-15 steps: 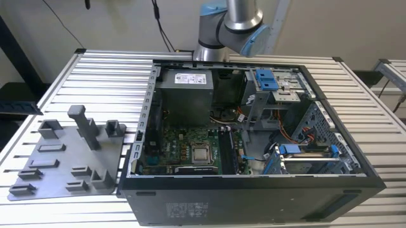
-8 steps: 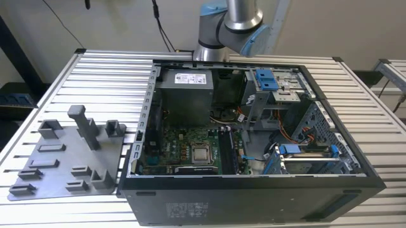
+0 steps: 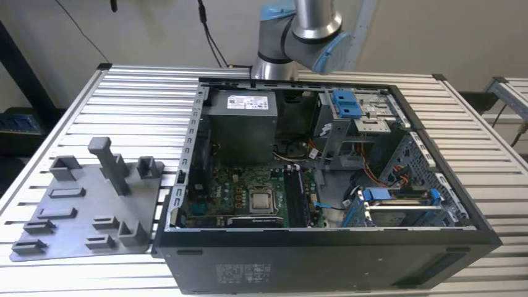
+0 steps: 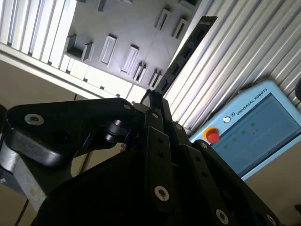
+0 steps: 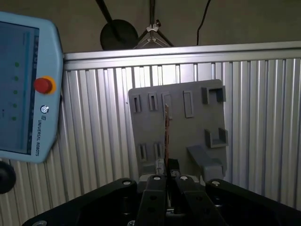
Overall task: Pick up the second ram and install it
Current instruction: 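Pick up the second ram and move it above second insertion slot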
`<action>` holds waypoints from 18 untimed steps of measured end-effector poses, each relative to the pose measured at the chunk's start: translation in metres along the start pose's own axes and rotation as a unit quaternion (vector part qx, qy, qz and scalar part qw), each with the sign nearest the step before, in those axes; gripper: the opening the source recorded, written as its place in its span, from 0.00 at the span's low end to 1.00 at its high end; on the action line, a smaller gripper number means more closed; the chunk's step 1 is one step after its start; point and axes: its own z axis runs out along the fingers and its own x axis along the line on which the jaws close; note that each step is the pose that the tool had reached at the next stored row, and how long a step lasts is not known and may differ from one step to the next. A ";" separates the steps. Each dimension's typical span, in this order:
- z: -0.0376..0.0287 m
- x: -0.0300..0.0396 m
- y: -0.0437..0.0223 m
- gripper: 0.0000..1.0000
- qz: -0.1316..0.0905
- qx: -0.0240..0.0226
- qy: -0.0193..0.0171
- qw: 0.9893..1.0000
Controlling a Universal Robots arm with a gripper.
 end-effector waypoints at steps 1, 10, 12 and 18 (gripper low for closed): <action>0.0000 0.0000 0.0000 0.14 0.000 0.000 0.000 1.000; 0.0000 -0.0002 -0.0025 0.14 0.000 0.000 0.000 1.000; 0.0002 -0.0003 -0.0049 0.14 0.000 0.000 0.000 1.000; 0.0005 -0.0011 -0.0159 0.14 0.000 0.000 0.000 1.000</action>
